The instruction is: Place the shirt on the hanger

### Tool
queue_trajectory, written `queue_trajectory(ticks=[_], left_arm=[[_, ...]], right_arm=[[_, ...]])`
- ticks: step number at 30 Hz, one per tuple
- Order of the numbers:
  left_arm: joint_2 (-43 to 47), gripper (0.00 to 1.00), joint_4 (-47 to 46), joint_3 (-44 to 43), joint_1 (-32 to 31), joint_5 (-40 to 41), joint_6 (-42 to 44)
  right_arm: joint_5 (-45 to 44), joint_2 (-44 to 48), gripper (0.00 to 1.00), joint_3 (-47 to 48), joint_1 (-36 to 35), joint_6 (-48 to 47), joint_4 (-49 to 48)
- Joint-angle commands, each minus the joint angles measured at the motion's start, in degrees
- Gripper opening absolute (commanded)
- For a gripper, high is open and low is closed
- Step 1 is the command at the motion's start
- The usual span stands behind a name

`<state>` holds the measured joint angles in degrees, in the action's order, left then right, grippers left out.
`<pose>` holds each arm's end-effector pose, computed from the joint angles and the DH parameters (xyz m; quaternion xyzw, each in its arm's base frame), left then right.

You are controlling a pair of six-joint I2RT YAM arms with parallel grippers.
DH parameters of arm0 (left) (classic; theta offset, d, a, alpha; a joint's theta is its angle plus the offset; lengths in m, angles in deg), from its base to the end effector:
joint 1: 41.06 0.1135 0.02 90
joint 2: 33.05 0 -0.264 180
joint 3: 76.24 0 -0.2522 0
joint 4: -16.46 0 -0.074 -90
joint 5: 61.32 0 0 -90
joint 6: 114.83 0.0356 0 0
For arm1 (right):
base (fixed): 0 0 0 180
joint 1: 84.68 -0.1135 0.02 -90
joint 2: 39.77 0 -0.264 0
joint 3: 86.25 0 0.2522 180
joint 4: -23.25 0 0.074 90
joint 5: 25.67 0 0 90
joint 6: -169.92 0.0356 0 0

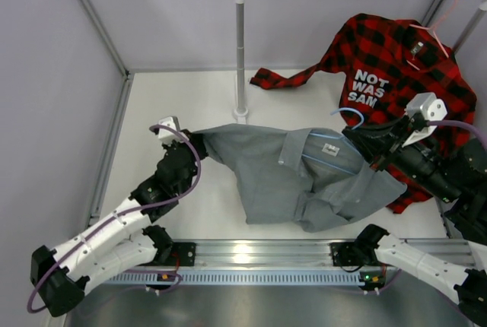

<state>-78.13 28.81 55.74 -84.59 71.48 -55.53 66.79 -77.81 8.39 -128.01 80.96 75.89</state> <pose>0.1502 -0.1093 0.2970 -0.1552 0.7321 -0.1414 0.6481 0.0428 0.0424 0.4943 -0.2607 0.6305 0.2896 0.6713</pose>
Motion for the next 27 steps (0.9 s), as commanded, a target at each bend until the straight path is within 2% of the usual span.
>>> queue_trajectory(ticks=[1, 2, 3, 5, 8, 10, 11, 12, 13, 15, 16, 17, 18, 21, 27], left_arm=[[0.51, 0.43, -0.06, -4.14, 1.43, -3.59, 2.21], [0.78, 0.90, -0.61, -4.84, 1.43, -5.43, 3.35], [1.04, 0.98, 0.17, -6.16, 1.43, -8.06, 5.28], [2.36, 0.98, 3.84, -11.49, 1.43, -10.71, 8.00], [3.59, 0.98, 4.31, -19.14, 1.43, -18.08, 11.88], [2.99, 0.98, 3.52, -23.46, 1.43, -30.28, 15.74], [1.94, 0.97, 3.43, -28.62, 1.43, -35.89, 17.76], [-1.21, 0.97, 3.61, -31.54, 1.43, -42.30, 21.52], [-3.33, 0.97, 5.96, -34.70, 1.43, -57.77, 23.47], [-10.77, 0.98, 10.44, -44.25, 1.34, -75.59, 31.17], [-12.82, 0.98, 13.86, -46.58, 1.34, -89.60, 33.23], [-15.02, 0.98, 15.72, -48.60, 1.34, -94.18, 35.25], [-18.17, 0.98, 16.78, -51.40, 1.34, -97.09, 37.79], [-22.57, 0.98, 16.88, -54.06, 1.34, -98.09, 38.52], [-29.44, 0.96, 16.88, -55.56, 1.34, -106.43, 36.15]], right_arm=[[-1.32, -1.32, 0.00, 2.87, 0.26, -2.34, -3.19], [-1.32, -1.94, 0.00, 3.57, 0.26, -2.44, -3.19], [-1.49, -2.47, 0.00, 4.28, 0.26, -2.62, -3.19], [-2.28, -4.83, 0.00, 7.16, 0.18, -2.97, -1.71], [-4.13, -7.91, 0.00, 11.31, 0.18, -2.45, -0.29], [-3.43, -8.62, 0.00, 12.45, 0.26, -2.27, -0.20], [-3.08, -8.89, 0.00, 12.72, 0.26, -2.27, -0.03], [-2.64, -9.24, 0.00, 13.07, 0.26, -2.53, 0.32], [-0.81, -9.42, 0.00, 14.03, 0.18, -2.71, 0.76], [1.04, -10.21, 0.00, 14.39, 0.26, -2.80, 1.82], [1.93, -10.21, 0.00, 14.39, 0.26, -2.88, 1.82], [3.15, -10.30, 0.00, 14.39, 0.26, -2.97, 1.82], [5.69, -10.21, 0.00, 14.48, 0.26, -3.23, 1.99], [11.49, -10.38, 0.00, 14.30, 0.26, -3.76, 2.87], [12.83, -10.30, 0.00, 13.34, 0.26, -4.38, 3.67]])
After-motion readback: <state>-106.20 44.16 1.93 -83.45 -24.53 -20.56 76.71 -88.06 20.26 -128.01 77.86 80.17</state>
